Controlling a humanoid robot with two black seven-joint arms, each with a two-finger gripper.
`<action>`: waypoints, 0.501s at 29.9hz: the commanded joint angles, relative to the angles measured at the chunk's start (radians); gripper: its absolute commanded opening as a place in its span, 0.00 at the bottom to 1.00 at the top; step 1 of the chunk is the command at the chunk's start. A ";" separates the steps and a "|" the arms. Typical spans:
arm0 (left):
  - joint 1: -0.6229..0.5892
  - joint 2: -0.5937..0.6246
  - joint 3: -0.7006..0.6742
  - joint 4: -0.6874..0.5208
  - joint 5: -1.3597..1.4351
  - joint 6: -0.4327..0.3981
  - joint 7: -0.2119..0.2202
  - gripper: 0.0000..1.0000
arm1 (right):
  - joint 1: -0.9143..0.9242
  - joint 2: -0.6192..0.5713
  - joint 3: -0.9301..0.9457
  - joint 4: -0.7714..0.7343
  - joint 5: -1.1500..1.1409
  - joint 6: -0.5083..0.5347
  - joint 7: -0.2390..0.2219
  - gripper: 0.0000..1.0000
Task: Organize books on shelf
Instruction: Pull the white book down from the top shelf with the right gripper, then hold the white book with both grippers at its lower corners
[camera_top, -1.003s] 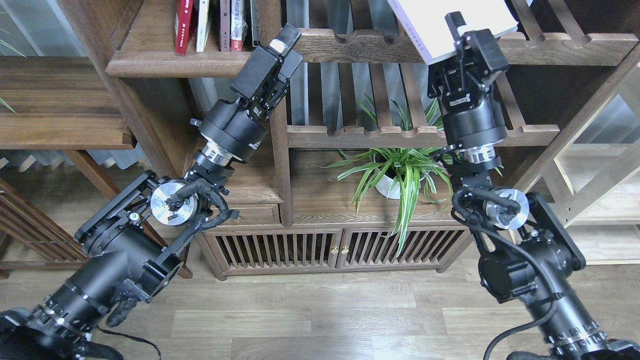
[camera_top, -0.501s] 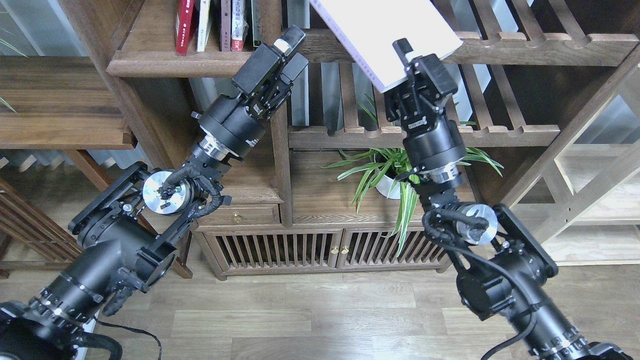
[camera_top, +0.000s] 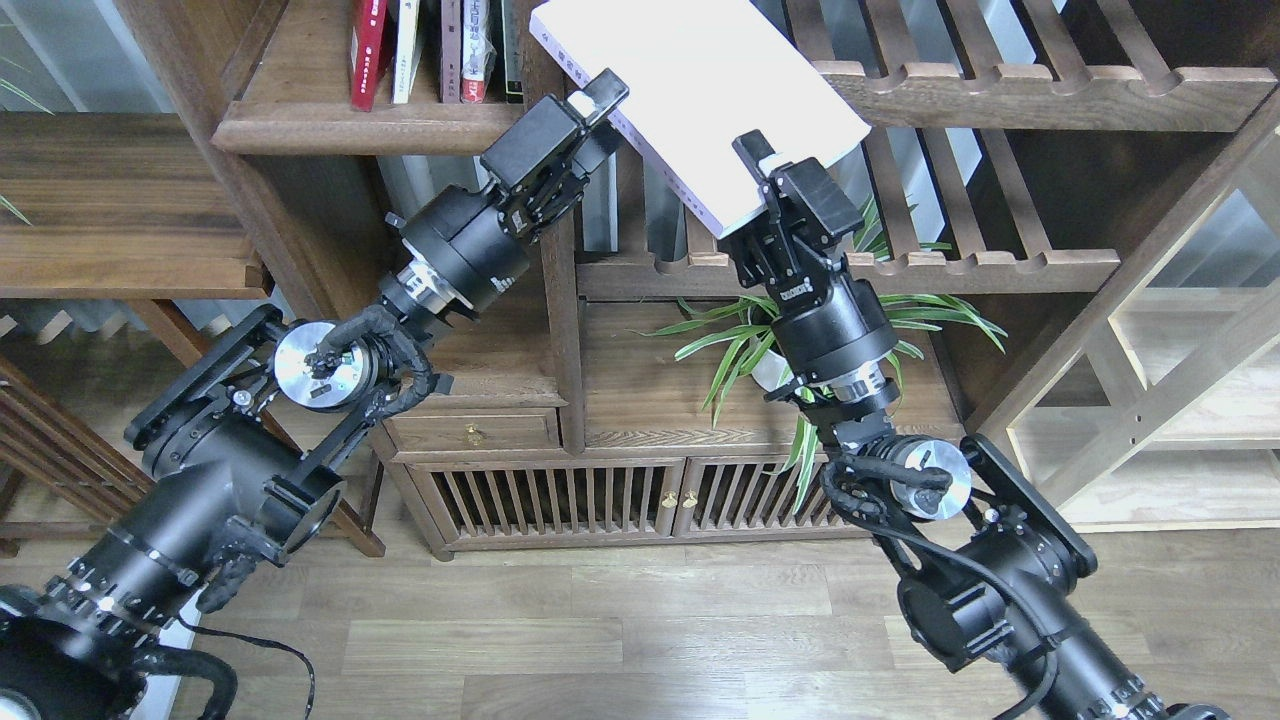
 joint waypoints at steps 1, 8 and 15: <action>-0.013 -0.007 0.002 0.001 0.000 0.025 0.001 0.86 | -0.001 0.010 0.000 0.002 0.000 0.000 -0.002 0.04; -0.053 -0.013 0.001 0.022 -0.005 0.038 0.001 0.86 | -0.001 0.012 -0.006 0.002 -0.014 0.000 -0.003 0.04; -0.074 -0.020 0.002 0.054 -0.005 0.045 0.001 0.81 | 0.000 0.012 -0.015 0.001 -0.019 0.000 -0.005 0.04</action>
